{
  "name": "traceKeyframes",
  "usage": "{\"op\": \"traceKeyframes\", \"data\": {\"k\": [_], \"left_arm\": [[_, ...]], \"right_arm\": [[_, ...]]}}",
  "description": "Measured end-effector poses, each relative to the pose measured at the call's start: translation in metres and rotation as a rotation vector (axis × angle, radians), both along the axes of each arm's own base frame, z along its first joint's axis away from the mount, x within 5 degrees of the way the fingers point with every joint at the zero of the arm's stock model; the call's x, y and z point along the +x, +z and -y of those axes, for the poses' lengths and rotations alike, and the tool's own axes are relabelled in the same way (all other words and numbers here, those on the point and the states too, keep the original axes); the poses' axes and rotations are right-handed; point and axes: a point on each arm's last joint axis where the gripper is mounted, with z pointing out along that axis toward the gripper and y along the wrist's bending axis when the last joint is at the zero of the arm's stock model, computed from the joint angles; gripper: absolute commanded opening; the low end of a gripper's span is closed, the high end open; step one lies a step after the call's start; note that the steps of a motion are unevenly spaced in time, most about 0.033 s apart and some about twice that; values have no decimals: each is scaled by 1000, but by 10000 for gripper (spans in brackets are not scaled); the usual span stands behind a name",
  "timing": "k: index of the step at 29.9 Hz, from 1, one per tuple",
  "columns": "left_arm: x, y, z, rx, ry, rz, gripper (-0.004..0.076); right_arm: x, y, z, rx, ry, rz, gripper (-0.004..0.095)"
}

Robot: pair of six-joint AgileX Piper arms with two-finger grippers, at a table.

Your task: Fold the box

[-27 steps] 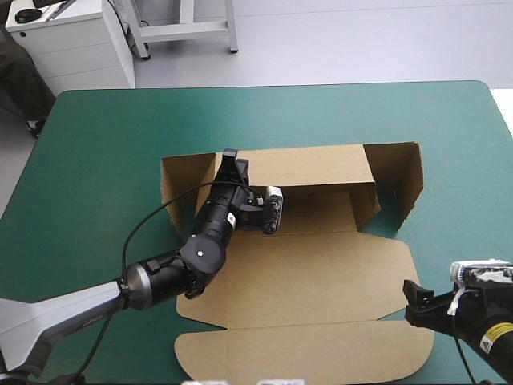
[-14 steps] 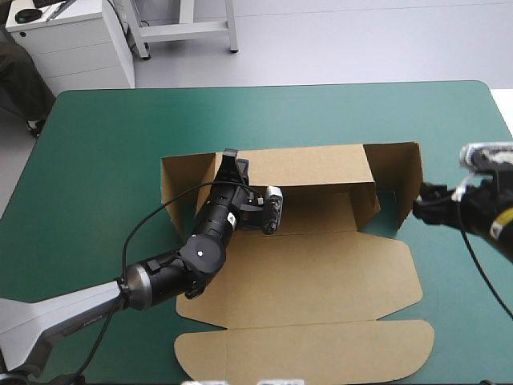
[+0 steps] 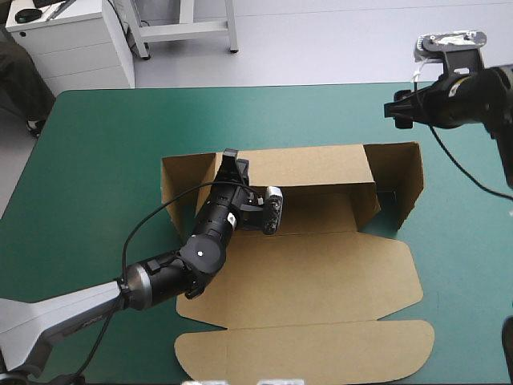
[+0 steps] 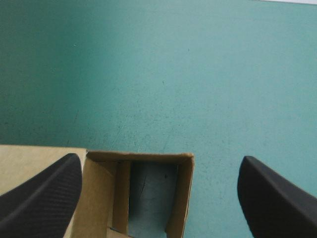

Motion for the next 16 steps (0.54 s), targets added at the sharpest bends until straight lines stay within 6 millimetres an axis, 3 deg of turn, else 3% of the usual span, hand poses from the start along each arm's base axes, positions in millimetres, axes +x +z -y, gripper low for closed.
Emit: {"op": "traceKeyframes", "data": {"k": [5,9,13,16], "left_arm": [[0,0,0,0,0,0,-10],[0,0,0,0,0,0,-10],[0,0,0,0,2,1,-10],[0,0,0,0,2,1,-10]], "right_arm": [[53,-27,26,73,-28,-74,782],[86,-66,43,89,-49,-173,782],[103,-91,47,85,-43,-235,782],[104,-101,46,85,-26,-266,782]]}}
